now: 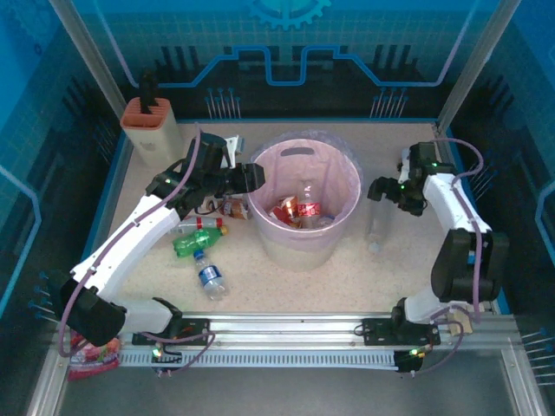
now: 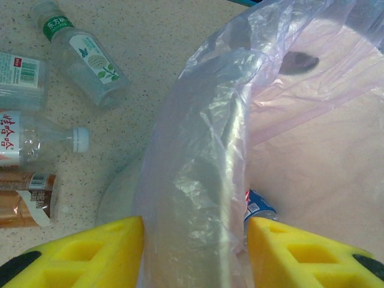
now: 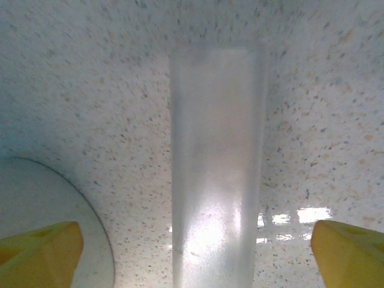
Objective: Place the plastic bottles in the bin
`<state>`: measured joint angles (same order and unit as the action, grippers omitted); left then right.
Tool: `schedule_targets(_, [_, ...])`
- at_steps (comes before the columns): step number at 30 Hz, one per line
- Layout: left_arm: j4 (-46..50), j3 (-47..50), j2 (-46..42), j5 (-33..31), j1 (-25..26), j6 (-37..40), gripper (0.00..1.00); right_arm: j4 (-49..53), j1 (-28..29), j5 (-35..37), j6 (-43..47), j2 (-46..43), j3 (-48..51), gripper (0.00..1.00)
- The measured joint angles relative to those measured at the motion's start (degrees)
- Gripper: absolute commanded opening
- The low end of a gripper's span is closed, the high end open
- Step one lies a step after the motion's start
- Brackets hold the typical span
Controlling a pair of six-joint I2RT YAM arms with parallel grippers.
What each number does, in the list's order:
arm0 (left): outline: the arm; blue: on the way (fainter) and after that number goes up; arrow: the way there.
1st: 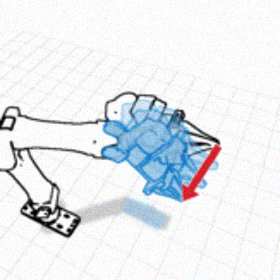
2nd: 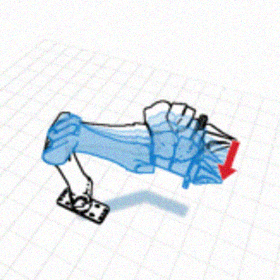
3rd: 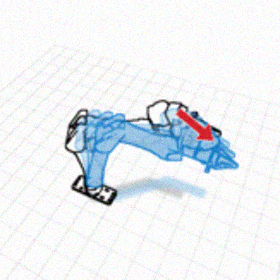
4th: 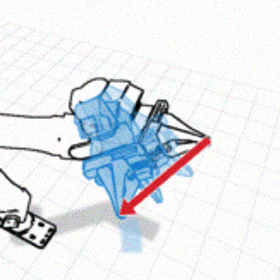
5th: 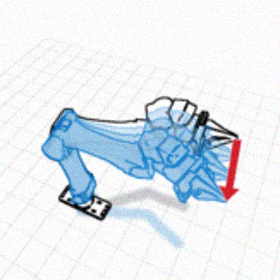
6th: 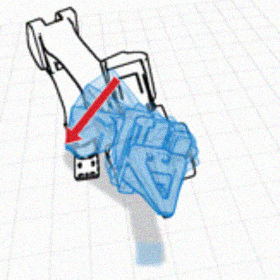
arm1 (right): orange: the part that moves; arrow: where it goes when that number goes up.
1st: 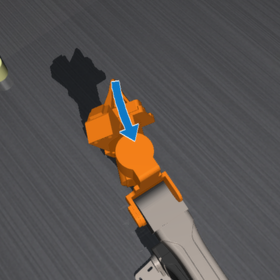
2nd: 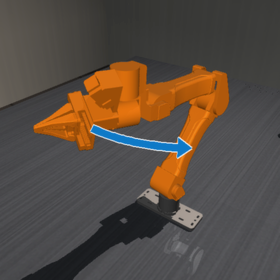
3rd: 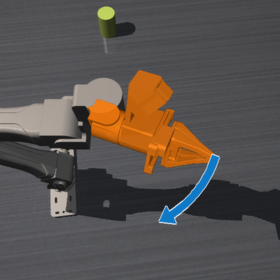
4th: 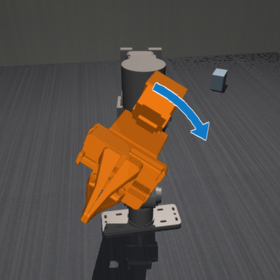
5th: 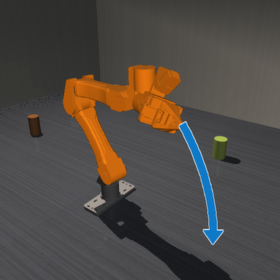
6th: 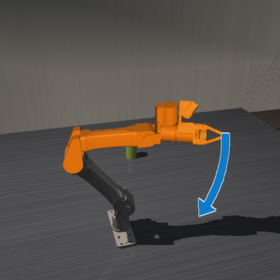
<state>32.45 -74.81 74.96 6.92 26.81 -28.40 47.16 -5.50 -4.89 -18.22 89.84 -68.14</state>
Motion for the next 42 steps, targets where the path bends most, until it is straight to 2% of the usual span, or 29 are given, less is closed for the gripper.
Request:
schedule_targets(6, [0.0,0.0,0.0,0.0,0.0,0.0,0.51,-0.3,2.0,2.5,-0.4,8.0,0.0,0.98])
schedule_targets(9, [0.0,0.0,0.0,0.0,0.0,0.0,0.51,-1.1,2.3,3.0,-0.5,10.5,0.0,0.89])
schedule_targets(13, [0.0,0.0,0.0,0.0,0.0,0.0,0.51,-1.7,2.4,3.5,-0.3,11.4,0.1,0.68])
schedule_targets(15, [0.0,0.0,0.0,0.0,0.0,0.0,0.51,-1.5,2.4,4.0,0.2,11.4,-0.1,0.61])
schedule_targets(22, [0.0,0.0,0.6,0.0,0.0,0.0,0.52,3.4,1.9,4.9,1.9,9.1,-4.8,0.56])
schedule_targets(29, [-1.0,0.0,1.8,0.4,0.0,0.0,0.53,12.0,0.5,1.8,4.9,0.8,-21.2,0.54])
schedule_targets(35, [-1.5,0.0,2.1,0.9,0.0,0.0,0.53,16.3,1.3,-6.4,5.2,-6.5,-37.9,0.53])
schedule_targets(37, [-1.5,0.0,2.1,0.9,0.0,0.0,0.54,17.4,4.0,-7.4,5.2,-7.5,-43.7,0.53])
schedule_targets(42, [-1.1,-0.4,2.1,0.9,0.0,0.3,0.57,18.9,17.0,-9.6,5.4,-6.3,-55.5,0.53])
